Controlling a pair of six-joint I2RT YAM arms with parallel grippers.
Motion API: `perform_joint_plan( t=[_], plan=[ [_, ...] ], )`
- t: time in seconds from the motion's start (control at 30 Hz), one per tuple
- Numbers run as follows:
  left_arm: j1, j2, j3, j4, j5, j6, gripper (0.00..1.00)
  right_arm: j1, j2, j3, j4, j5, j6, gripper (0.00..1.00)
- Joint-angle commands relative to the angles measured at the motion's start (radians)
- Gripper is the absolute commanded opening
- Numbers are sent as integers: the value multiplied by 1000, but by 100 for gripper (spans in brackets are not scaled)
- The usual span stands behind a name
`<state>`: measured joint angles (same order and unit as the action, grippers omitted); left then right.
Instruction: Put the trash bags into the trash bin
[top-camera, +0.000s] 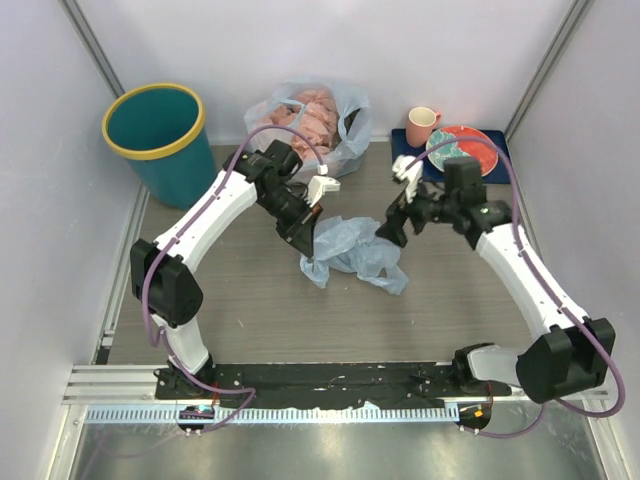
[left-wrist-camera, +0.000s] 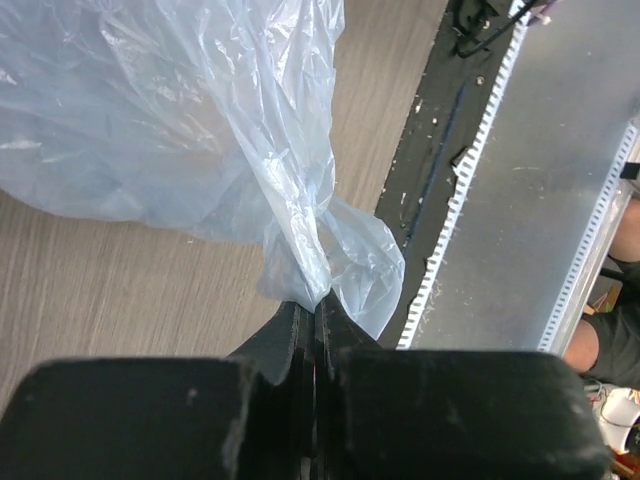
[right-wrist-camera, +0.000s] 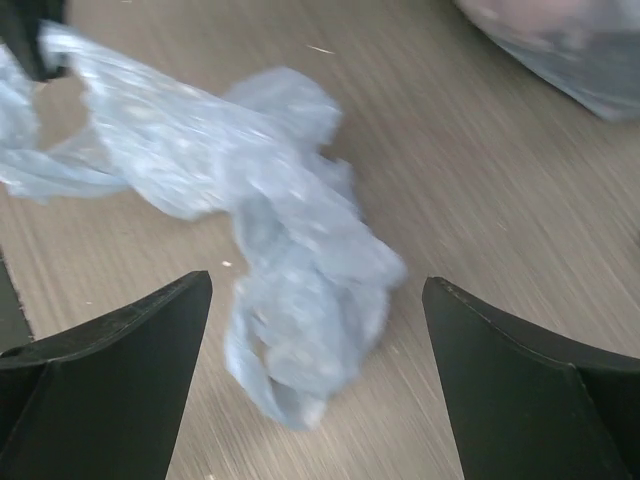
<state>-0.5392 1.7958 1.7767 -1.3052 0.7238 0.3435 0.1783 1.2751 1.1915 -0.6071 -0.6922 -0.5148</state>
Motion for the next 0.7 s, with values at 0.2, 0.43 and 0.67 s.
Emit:
perform_joint_plan(
  t=[0.2,0.43,0.67],
  plan=[
    [7,-98,10,-106,155,150,0,199,138,-185,549,-15,138,93],
    [99,-167,53,-146,143,227,0,218,173,-207,462,85,91,1],
    [211,-324,-138,230,-78,30,28,135,73,-245,392,42,159,1]
  ],
)
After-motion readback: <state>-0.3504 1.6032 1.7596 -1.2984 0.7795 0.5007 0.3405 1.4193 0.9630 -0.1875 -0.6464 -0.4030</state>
